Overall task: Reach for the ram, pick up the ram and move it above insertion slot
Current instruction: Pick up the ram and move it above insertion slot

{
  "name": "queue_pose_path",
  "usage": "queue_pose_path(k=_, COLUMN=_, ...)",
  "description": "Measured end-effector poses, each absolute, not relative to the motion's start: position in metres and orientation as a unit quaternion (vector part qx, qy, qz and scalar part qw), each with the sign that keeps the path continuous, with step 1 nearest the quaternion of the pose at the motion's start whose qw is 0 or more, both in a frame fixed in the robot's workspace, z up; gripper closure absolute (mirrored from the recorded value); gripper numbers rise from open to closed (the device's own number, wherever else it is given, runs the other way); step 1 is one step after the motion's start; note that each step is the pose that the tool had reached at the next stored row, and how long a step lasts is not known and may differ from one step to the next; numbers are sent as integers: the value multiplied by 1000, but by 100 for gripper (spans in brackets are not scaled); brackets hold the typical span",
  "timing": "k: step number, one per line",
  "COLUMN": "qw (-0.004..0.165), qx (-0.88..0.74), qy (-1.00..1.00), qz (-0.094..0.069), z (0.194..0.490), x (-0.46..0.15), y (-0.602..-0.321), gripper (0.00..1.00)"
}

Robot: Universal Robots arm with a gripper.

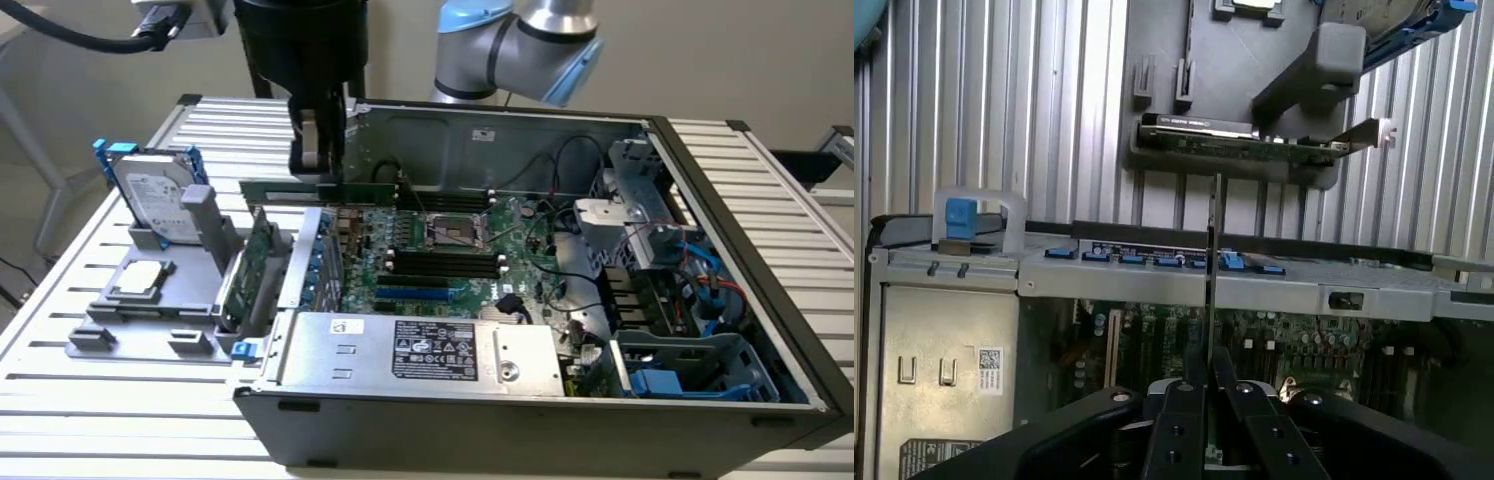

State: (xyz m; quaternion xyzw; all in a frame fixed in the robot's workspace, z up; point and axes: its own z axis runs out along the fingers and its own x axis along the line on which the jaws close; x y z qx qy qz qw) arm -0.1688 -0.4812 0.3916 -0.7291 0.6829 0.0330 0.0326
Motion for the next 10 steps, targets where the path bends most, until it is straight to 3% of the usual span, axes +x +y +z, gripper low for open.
queue_pose_path(k=10, qw=33, qx=-729, qy=683, qz=33, z=392, x=-137, y=-466, gripper=86)
